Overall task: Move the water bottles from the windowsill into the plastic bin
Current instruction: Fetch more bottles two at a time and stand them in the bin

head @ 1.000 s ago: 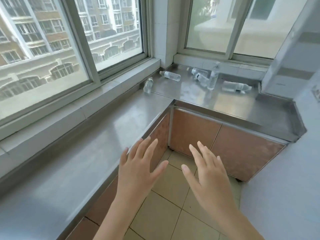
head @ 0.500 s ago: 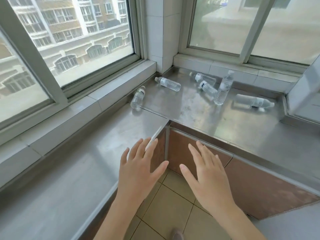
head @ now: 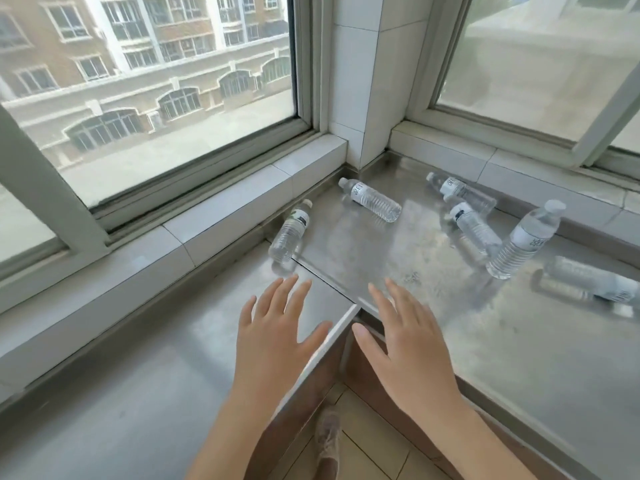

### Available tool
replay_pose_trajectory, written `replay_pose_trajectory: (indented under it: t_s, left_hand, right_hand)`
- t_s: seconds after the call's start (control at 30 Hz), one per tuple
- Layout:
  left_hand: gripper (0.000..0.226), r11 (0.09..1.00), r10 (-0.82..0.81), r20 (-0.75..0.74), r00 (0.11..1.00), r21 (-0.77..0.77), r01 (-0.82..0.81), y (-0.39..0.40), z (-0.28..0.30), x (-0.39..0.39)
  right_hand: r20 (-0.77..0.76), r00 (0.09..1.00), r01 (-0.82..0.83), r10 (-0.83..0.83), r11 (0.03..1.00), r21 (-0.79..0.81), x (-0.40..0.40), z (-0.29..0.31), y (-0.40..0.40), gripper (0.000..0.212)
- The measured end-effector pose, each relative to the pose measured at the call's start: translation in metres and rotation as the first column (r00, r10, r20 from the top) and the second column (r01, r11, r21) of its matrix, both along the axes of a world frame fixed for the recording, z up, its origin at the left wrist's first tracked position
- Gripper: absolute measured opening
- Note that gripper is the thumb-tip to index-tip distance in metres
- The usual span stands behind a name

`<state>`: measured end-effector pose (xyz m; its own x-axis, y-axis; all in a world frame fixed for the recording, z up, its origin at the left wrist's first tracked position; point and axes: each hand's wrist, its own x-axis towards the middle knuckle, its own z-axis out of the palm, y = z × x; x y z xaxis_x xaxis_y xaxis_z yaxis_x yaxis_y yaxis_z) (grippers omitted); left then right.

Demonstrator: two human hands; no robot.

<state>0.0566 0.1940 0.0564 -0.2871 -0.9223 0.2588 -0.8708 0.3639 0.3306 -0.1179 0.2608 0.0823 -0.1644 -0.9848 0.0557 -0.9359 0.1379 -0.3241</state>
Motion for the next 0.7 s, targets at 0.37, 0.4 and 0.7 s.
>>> replay_pose_trajectory:
  t_s: [0.37, 0.4, 0.7]
  left_hand:
    - [0.063, 0.997, 0.047, -0.02, 0.999, 0.06, -0.046, -0.207, -0.047, -0.057]
    - [0.063, 0.995, 0.053, 0.002, 0.999, 0.09, -0.053, -0.223, -0.054, -0.06]
    - [0.074, 0.897, 0.167, 0.292, 0.942, 0.351, -0.268, -0.314, -0.115, -0.084]
  right_hand:
    - [-0.014, 0.997, -0.079, 0.082, 0.989, 0.122, -0.046, -0.028, -0.197, 0.069]
    - [-0.007, 0.996, -0.086, 0.088, 0.987, 0.132, -0.049, -0.031, -0.208, 0.068]
    - [0.01, 0.984, -0.177, 0.18, 0.957, 0.231, -0.08, -0.062, -0.28, 0.063]
